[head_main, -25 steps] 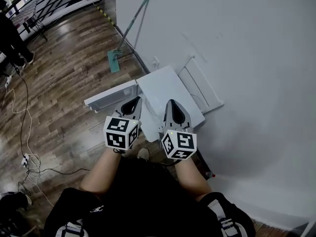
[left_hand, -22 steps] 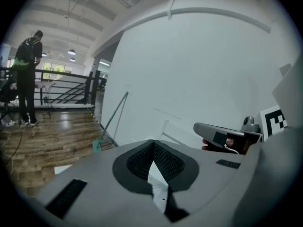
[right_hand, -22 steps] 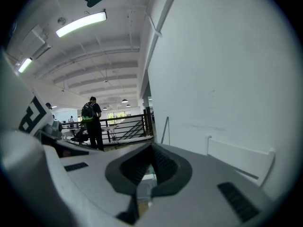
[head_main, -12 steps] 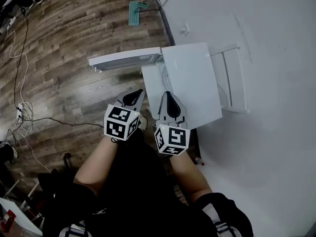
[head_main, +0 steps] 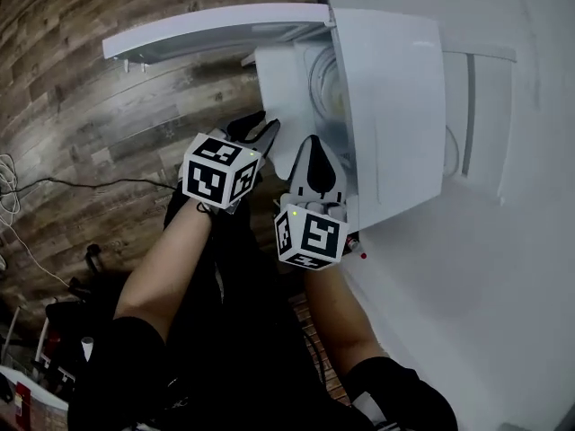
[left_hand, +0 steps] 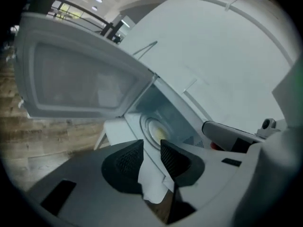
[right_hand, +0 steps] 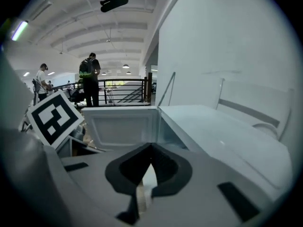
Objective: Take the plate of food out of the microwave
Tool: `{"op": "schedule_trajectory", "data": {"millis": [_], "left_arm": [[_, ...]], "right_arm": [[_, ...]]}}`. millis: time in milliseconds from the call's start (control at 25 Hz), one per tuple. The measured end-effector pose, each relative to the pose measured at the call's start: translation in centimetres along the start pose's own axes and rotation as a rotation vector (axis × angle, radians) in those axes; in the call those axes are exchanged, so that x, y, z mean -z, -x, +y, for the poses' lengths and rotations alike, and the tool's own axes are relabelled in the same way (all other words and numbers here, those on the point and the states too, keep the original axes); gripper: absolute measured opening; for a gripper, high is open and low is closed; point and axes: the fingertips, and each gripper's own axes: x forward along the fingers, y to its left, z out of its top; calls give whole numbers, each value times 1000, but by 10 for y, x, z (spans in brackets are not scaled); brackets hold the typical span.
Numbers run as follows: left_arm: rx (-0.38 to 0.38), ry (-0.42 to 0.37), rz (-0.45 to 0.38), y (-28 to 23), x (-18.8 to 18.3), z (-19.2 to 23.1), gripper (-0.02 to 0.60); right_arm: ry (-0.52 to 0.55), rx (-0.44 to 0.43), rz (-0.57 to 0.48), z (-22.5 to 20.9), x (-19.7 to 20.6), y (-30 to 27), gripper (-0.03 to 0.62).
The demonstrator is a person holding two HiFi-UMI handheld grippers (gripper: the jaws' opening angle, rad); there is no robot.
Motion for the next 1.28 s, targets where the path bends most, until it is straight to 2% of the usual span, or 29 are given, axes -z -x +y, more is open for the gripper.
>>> {"op": "schedule_trajectory", "data": {"millis": [160,280,440,520,600,680,800,1040,1240,1280], "left_arm": [[74,84,9,-43,33,12,128],[125,162,-34,-67,40,19,191],[154,281,-94,-98,37,19,268],[142,306,-87,-117,38,16,280],[119,297,-37,-135,46,9,282],[84,242,12,-149,52,3,282],[22,161,36,-163,52,2,296],[-1,211,8,-189,39,3,344],[-107,113,55,-203,42,17,366],[-113,103,60,-205,43,18,390]], "right_arm": [[-14,84,40,-23,50,-17,12],[-15,78,56,-24,73,-24,12],[3,70,64,-26,82,-16,12],[16,72,55,-32,80,-12,12],[5,70,50,-35,79,-9,12],[-8,76,43,-37,77,-9,12],[-28,75,31,-37,72,-10,12],[-66,61,54,-29,75,-3,12],[-98,61,84,-30,82,-2,12],[-104,63,85,-31,82,-3,12]]}}
